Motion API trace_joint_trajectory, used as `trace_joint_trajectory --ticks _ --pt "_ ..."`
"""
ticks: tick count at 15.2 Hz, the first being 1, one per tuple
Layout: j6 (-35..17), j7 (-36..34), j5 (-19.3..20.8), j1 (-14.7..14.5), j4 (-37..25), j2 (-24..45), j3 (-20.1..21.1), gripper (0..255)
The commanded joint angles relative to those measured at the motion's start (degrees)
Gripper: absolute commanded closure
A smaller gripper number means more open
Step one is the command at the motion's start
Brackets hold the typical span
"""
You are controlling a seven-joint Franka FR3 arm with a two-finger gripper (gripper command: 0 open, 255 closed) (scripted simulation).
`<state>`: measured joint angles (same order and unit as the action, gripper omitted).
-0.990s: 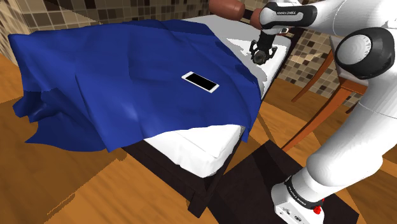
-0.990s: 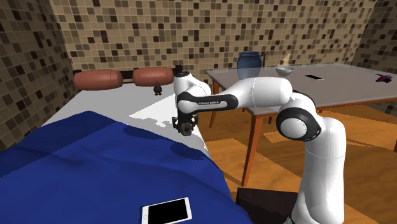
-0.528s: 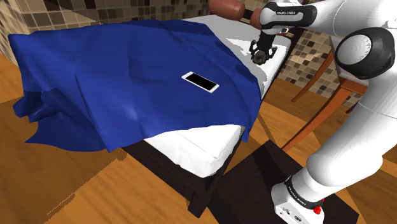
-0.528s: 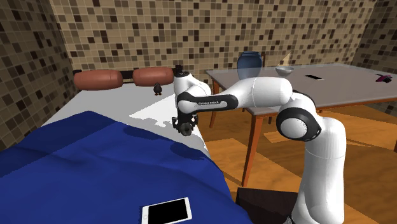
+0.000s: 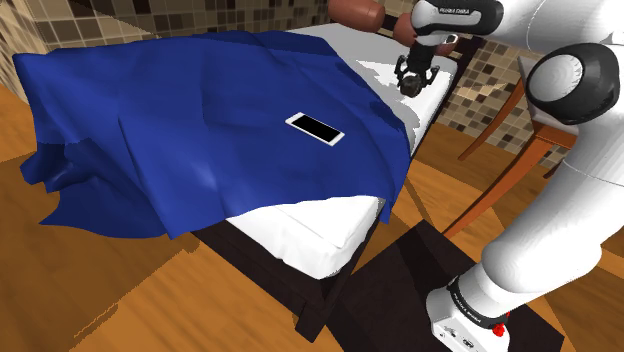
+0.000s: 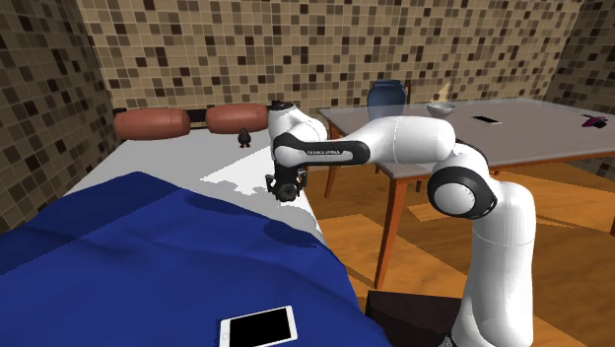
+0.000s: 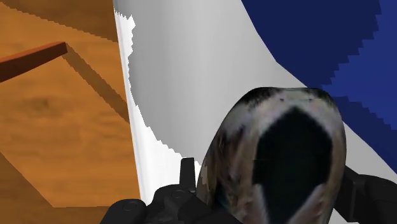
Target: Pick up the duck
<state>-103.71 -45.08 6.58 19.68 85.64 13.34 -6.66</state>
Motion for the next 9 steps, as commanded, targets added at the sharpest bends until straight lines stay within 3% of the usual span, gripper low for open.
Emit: trace_joint_trajectory --ticks 1,9 --pt "1.51 0.25 -0.06 0.04 -1.63 0.07 -0.02 255" --pt "8.19 1.10 -0.34 0.14 -9.67 1.38 -0.06 255"
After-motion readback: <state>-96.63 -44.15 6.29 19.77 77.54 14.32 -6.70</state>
